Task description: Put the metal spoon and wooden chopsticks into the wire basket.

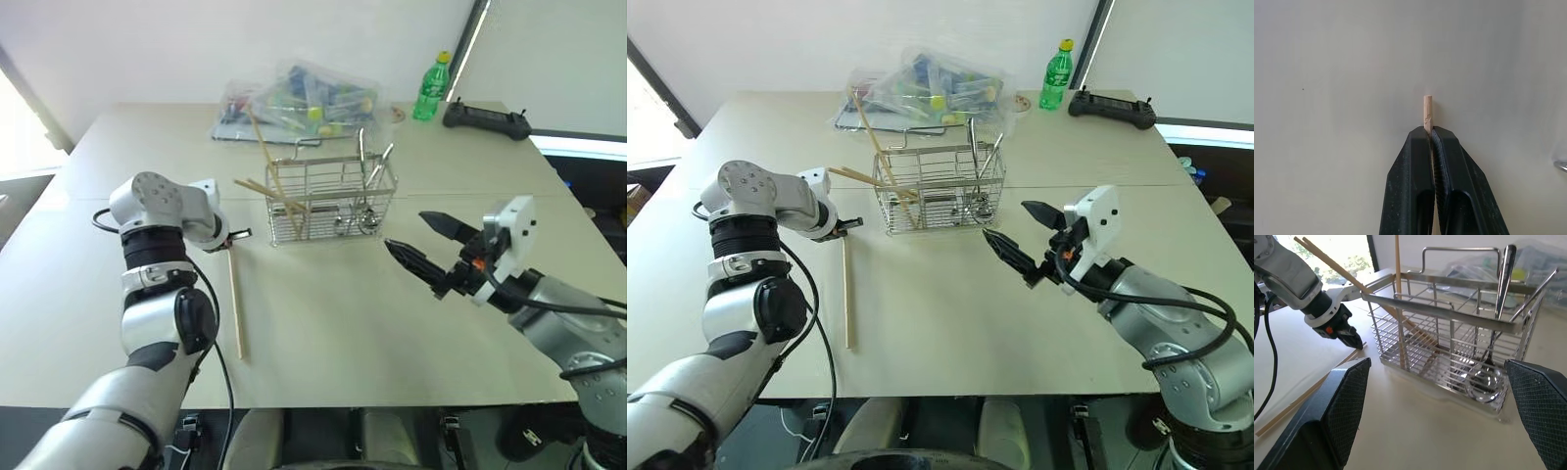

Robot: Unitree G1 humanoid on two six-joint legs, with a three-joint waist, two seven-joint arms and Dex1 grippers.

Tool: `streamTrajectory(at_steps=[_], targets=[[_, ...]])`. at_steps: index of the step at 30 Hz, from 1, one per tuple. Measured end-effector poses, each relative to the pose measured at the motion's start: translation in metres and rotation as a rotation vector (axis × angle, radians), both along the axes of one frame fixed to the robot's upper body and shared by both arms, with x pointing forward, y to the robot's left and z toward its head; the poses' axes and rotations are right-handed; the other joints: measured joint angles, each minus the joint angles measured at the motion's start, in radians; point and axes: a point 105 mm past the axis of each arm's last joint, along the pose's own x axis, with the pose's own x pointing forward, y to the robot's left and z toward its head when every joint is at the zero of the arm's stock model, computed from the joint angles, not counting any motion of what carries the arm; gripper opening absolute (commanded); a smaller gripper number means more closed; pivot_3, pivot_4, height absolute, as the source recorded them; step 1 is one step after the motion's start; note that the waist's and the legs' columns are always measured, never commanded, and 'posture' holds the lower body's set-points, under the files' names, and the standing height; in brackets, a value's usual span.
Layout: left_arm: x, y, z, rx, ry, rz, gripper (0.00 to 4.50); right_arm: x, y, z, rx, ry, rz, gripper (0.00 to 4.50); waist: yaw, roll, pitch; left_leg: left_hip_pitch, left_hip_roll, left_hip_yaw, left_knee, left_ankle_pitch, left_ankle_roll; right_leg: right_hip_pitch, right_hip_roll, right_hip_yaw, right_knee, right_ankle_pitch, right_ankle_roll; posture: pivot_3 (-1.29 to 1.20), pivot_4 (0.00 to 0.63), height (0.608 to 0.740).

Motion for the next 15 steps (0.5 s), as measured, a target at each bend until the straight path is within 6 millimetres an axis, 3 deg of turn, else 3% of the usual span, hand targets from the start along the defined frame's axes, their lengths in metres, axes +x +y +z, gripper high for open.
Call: streamTrajectory(at_steps=[9,15], targets=[[0.001,0.004,0.002,0.009,-0.013,0.024,0.02,0.007,-0.004,0.004,-0.039,0.015,0.031,4.50,0.001,-0.001,0.001,0.000,0.000,0.001,-0.002,0.000,0.000,-0.001,0.000,0.000,0.000,0.000,0.000,0.00,0.150,0.731],[0.002,0.030,0.006,0.028,-0.041,0.116,0.02,0.009,-0.004,0.006,-0.038,0.014,0.045,4.50,-0.011,-0.003,0.002,-0.002,0.000,0.000,-0.003,0.000,-0.001,-0.003,0.000,0.000,-0.001,0.000,0.000,0.00,0.150,0.731]])
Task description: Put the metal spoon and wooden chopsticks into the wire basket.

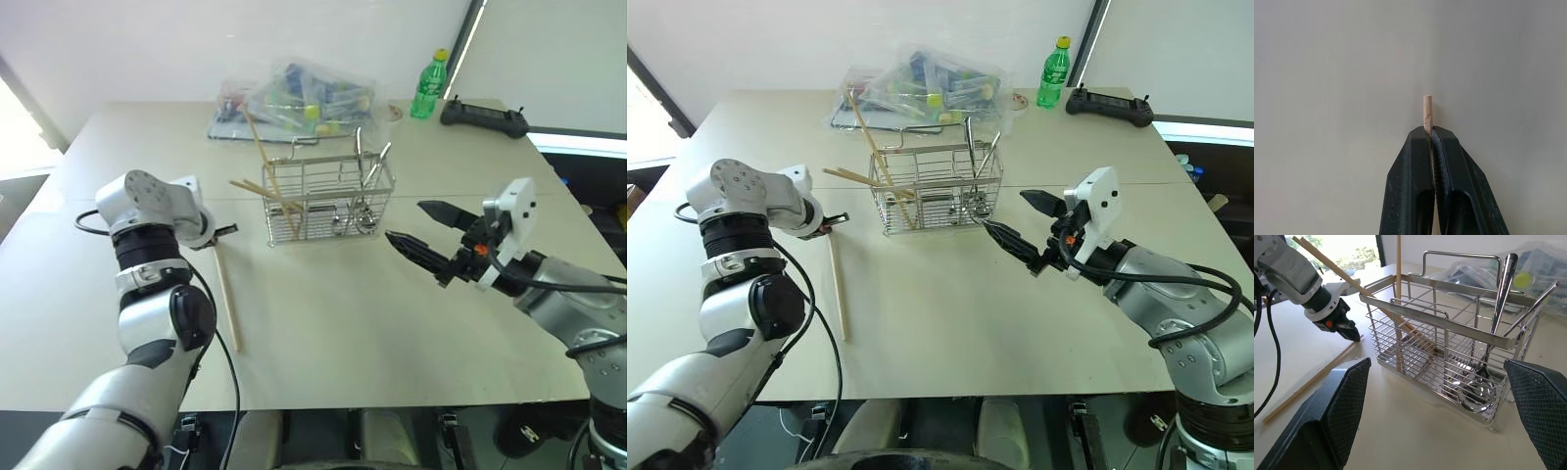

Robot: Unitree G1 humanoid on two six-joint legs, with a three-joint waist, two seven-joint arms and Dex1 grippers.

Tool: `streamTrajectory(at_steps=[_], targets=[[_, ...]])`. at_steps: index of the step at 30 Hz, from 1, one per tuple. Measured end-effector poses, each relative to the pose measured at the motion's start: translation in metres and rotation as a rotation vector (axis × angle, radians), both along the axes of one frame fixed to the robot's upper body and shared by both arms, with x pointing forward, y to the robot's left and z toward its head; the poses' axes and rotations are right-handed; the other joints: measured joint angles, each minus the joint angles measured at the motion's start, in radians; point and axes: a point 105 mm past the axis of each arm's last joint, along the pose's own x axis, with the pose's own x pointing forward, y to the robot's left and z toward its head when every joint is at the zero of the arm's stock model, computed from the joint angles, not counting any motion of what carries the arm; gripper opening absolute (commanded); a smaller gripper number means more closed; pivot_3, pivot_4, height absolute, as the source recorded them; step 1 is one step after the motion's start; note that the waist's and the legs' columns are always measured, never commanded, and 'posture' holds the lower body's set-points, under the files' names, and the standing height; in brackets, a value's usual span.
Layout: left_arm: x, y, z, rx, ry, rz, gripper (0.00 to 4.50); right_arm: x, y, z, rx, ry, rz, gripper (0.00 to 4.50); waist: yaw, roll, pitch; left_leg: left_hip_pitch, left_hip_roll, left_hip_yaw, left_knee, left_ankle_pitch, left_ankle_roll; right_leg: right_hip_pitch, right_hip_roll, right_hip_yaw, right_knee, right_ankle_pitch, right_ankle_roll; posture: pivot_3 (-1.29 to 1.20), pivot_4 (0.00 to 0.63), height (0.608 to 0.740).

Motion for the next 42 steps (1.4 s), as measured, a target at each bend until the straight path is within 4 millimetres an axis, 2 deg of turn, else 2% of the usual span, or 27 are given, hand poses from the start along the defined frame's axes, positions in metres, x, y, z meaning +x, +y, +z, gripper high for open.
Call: streamTrajectory(at_steps=[3,5,9,11,13,17,19,24,28,33,37,42], targets=[[0.005,0.009,0.008,0.007,-0.051,0.018,0.02,0.000,0.001,0.000,0.001,0.000,0.003,4.50,-0.006,-0.001,0.000,-0.004,0.000,-0.001,0.000,0.000,-0.001,-0.003,0.000,0.000,0.000,0.002,-0.003,0.00,0.150,0.731],[0.017,0.016,0.025,0.021,-0.172,0.016,0.02,0.000,0.001,0.000,0.002,0.002,0.005,4.50,-0.008,-0.001,0.001,-0.008,0.000,-0.001,0.000,0.002,-0.002,-0.008,0.000,0.000,0.000,0.003,-0.004,0.00,0.150,0.731],[0.044,0.027,0.089,-0.028,-0.551,0.012,0.02,-0.001,0.000,-0.005,0.002,0.026,0.004,4.50,-0.009,-0.001,0.001,-0.009,0.000,-0.001,0.000,0.002,-0.003,-0.009,0.000,0.000,0.000,0.003,-0.004,0.00,0.150,0.731],[0.049,0.036,0.127,-0.051,-0.764,-0.023,0.02,-0.002,0.000,-0.006,0.007,0.040,0.008,4.50,-0.012,-0.001,0.001,-0.009,0.000,0.000,0.000,0.002,-0.003,-0.009,0.000,0.000,0.000,0.003,-0.005,0.00,0.150,0.731],[0.049,0.043,0.153,-0.054,-0.897,-0.062,0.02,-0.002,-0.001,-0.007,0.008,0.047,0.008,4.50,-0.013,-0.001,0.001,-0.009,0.000,0.000,-0.001,0.002,-0.003,-0.009,0.000,0.000,0.000,0.003,-0.005,0.00,0.150,0.731],[0.046,0.063,0.175,0.027,-1.023,-0.185,0.02,-0.003,-0.005,-0.004,-0.004,0.044,0.005,4.50,-0.012,-0.001,0.001,-0.009,0.000,0.000,0.000,0.002,-0.002,-0.009,0.001,0.000,0.000,0.003,-0.005,0.00,0.150,0.731],[0.044,0.065,0.184,0.064,-1.087,-0.269,0.02,-0.003,-0.006,-0.003,-0.008,0.044,0.006,4.50,-0.012,-0.001,0.001,-0.009,0.000,0.000,0.000,0.002,-0.002,-0.009,0.001,0.000,0.000,0.003,-0.005,0.00,0.150,0.731],[0.024,0.048,0.220,0.050,-1.325,-0.529,0.02,-0.002,-0.008,-0.005,-0.006,0.055,0.008,4.50,-0.009,-0.002,0.001,-0.010,0.002,-0.001,0.000,0.002,-0.002,-0.008,-0.001,0.000,-0.002,0.003,-0.005,0.00,0.150,0.731],[-0.011,0.016,0.252,0.021,-1.524,-0.746,0.02,-0.002,-0.008,-0.005,-0.011,0.056,0.013,4.50,-0.012,-0.002,0.001,-0.010,0.003,-0.002,0.000,0.001,-0.001,-0.009,-0.001,0.000,-0.002,0.003,-0.005,0.00,0.150,0.731],[-0.054,-0.027,0.270,-0.072,-1.664,-0.952,0.02,-0.001,-0.010,-0.005,-0.015,0.060,0.009,4.50,-0.012,-0.001,0.001,-0.010,0.003,-0.003,0.001,0.001,-0.001,-0.008,0.000,0.000,-0.001,0.003,-0.005,0.00,0.150,0.731],[-0.064,-0.038,0.281,-0.108,-1.710,-0.955,0.02,0.000,-0.011,-0.005,-0.012,0.064,0.006,4.50,-0.012,-0.001,0.001,-0.008,0.004,-0.002,0.002,0.002,-0.001,-0.007,0.002,0.000,0.000,0.003,-0.006,0.00,0.150,0.731],[-0.063,-0.049,0.289,-0.174,-1.762,-0.914,0.02,0.000,-0.013,-0.003,-0.008,0.064,-0.005,4.50,-0.010,-0.001,0.001,-0.008,0.003,-0.001,0.002,0.002,-0.001,-0.006,0.002,0.000,0.000,0.003,-0.006,0.00,0.150,0.731]])
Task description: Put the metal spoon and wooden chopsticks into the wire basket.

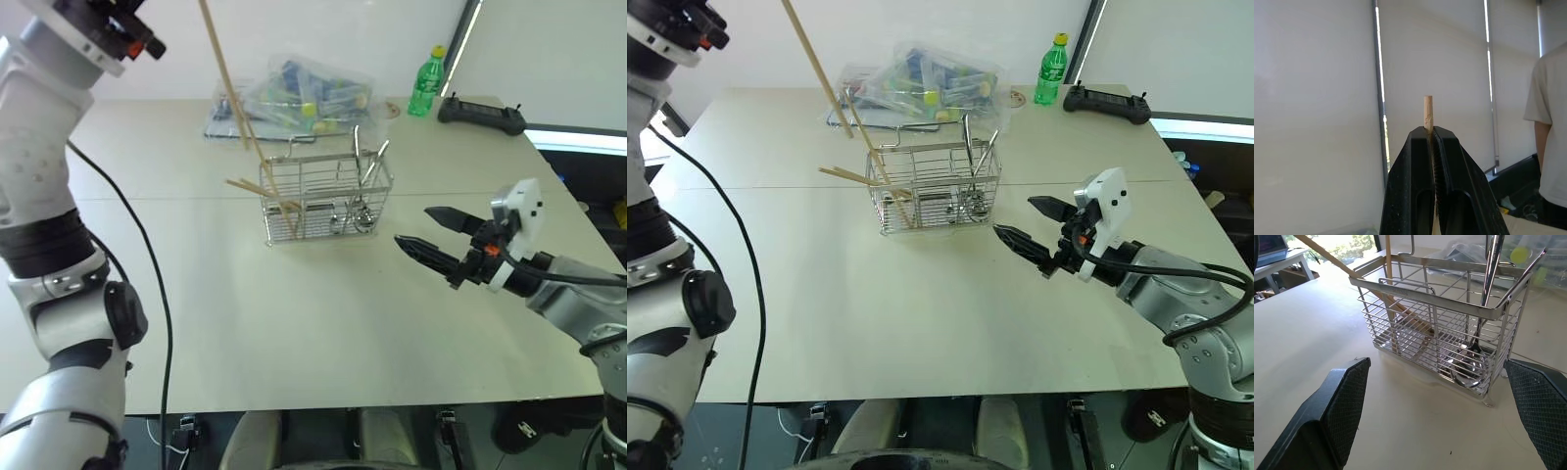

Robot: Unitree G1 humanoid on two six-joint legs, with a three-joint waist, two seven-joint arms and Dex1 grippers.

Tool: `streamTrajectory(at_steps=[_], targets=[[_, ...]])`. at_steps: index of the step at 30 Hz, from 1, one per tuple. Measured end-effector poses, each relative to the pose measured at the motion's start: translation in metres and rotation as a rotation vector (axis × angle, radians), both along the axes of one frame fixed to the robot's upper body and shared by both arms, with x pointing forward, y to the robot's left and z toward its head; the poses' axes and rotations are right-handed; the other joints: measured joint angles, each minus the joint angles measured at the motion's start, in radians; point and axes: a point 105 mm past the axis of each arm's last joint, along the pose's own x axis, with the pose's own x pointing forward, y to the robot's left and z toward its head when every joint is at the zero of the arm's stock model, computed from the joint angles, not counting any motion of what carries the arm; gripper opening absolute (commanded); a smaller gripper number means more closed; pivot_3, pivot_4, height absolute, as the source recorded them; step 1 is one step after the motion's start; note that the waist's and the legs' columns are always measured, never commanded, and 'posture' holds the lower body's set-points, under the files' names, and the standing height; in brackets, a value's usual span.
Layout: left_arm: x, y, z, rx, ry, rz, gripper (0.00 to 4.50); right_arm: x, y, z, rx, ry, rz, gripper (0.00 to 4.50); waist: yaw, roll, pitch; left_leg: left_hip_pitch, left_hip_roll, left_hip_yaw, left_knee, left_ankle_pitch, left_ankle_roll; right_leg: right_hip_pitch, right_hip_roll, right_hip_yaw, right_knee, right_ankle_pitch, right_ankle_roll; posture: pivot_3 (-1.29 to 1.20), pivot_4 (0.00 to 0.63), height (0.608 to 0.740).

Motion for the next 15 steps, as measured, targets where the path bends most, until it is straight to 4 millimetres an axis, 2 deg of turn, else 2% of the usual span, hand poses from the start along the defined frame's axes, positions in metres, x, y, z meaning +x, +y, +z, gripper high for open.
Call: streamTrajectory(at_steps=[4,8,13,15], targets=[[0.006,-0.016,-0.006,-0.042,0.005,-0.049,0.02,0.000,-0.003,0.002,0.006,0.000,-0.015,4.50,0.001,0.000,0.000,0.000,-0.002,0.000,0.000,0.000,0.000,0.000,0.000,0.000,-0.001,0.000,0.000,0.00,0.150,0.731],[0.019,-0.035,-0.030,-0.036,0.079,-0.093,0.02,-0.004,0.000,0.008,0.005,-0.024,-0.013,4.50,-0.002,0.000,0.000,0.000,-0.001,0.000,0.000,0.000,0.000,0.000,0.000,0.000,0.000,0.000,0.000,0.00,0.150,0.731],[0.029,-0.043,-0.060,0.015,0.144,-0.081,0.02,-0.008,-0.002,0.013,0.009,-0.035,-0.032,4.50,-0.001,0.000,0.000,0.000,-0.001,0.000,0.000,0.000,0.000,0.000,0.001,0.000,0.000,0.000,-0.001,0.00,0.150,0.731],[0.030,-0.044,-0.065,0.018,0.159,-0.079,0.02,-0.009,-0.003,0.011,0.013,-0.028,-0.041,4.50,0.000,0.000,0.000,0.000,-0.001,0.000,0.000,0.000,0.000,0.000,0.001,0.000,0.000,0.000,-0.001,0.00,0.150,0.731]])
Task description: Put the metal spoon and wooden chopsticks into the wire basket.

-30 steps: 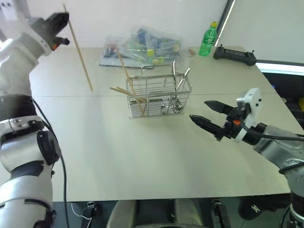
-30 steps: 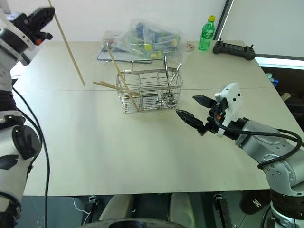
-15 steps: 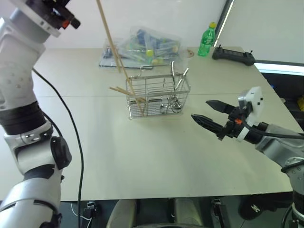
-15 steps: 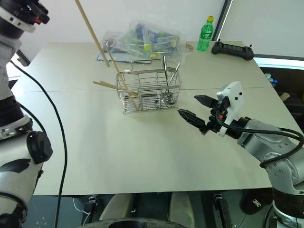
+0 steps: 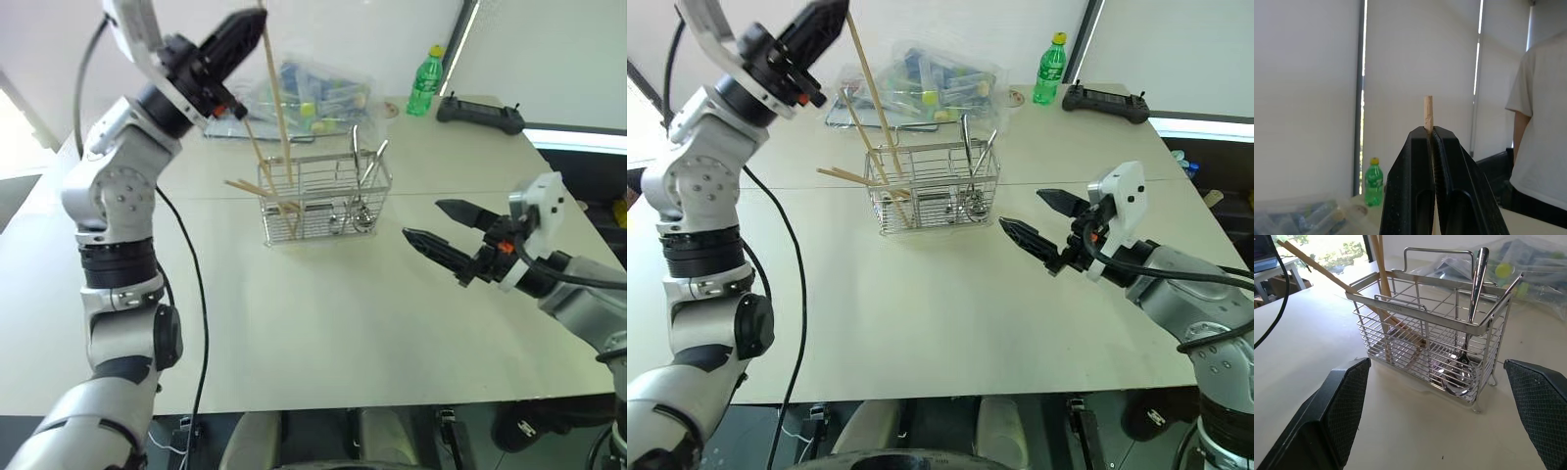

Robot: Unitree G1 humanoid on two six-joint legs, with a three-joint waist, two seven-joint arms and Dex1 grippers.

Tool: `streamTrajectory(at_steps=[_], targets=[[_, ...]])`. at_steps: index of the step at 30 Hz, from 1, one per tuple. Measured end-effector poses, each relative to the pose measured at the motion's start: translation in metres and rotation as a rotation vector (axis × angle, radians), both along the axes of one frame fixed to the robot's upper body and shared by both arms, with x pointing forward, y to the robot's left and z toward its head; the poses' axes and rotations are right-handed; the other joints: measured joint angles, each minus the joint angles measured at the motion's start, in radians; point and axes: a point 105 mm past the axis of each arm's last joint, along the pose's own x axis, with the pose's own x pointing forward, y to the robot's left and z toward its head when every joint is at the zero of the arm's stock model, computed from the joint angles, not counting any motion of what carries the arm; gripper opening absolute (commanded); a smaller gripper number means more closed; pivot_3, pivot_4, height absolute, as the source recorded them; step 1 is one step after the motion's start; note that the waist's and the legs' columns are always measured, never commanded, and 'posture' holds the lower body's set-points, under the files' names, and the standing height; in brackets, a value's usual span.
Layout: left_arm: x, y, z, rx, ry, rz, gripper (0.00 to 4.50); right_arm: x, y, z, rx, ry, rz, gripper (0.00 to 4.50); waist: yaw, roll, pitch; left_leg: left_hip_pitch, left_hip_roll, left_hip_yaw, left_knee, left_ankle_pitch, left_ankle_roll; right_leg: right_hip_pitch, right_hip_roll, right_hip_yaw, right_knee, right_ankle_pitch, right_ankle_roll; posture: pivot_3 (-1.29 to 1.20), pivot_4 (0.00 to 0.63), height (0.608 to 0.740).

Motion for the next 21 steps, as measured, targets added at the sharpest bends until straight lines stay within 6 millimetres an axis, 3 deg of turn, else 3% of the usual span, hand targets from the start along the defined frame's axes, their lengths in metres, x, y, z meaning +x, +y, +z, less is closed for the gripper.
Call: streamTrajectory(at_steps=[4,5,8,14,21], targets=[[0.000,-0.001,-0.005,-0.004,0.004,0.000,0.02,0.000,-0.001,0.000,0.000,-0.002,-0.015,4.50,0.000,0.000,0.000,0.000,0.000,0.000,0.000,0.000,0.000,0.000,0.000,0.000,0.000,0.000,0.000,0.00,0.150,0.731],[0.001,-0.001,-0.008,-0.004,0.014,-0.001,0.32,0.000,-0.001,0.000,0.000,-0.002,-0.017,4.50,0.000,0.000,0.000,0.000,0.000,0.000,0.000,0.000,0.000,0.000,0.000,0.000,0.000,0.000,0.000,0.00,0.150,0.731],[0.002,-0.005,-0.018,-0.028,0.064,-0.031,1.32,0.001,-0.002,0.001,0.001,-0.003,-0.019,4.50,0.000,0.000,0.000,0.000,0.000,0.000,0.001,0.000,0.000,0.000,0.000,0.000,0.000,0.000,0.000,0.00,0.150,0.731],[-0.007,-0.008,-0.016,-0.053,0.074,-0.071,4.35,0.001,-0.002,0.000,0.004,-0.001,-0.020,4.50,0.000,0.000,0.000,0.000,0.000,0.000,0.001,0.000,0.000,0.000,0.000,0.000,0.000,0.000,0.000,0.00,0.150,0.731],[-0.013,0.003,-0.011,0.019,0.074,-0.054,4.48,0.003,-0.001,0.002,0.008,-0.003,-0.004,4.50,-0.002,0.000,0.000,0.000,0.000,0.000,0.001,0.000,0.000,0.000,0.000,0.000,0.000,0.000,-0.001,0.00,0.150,0.731]])
